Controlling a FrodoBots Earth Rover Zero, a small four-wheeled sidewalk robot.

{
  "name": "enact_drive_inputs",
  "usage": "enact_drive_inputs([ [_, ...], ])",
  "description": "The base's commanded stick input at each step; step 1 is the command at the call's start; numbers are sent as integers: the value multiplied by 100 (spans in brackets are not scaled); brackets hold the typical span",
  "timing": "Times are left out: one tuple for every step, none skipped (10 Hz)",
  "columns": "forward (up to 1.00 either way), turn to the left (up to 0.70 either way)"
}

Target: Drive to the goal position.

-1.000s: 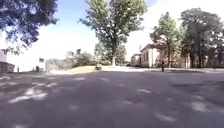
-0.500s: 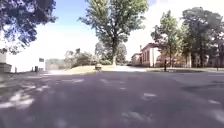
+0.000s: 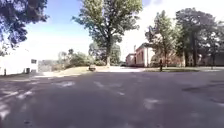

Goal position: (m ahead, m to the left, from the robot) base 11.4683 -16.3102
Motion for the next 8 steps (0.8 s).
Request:
enact_drive_inputs([
  [85,-34],
  [85,-34],
  [85,-34],
  [85,-34],
  [85,-34],
  [85,-34],
  [85,-34],
  [85,-34],
])
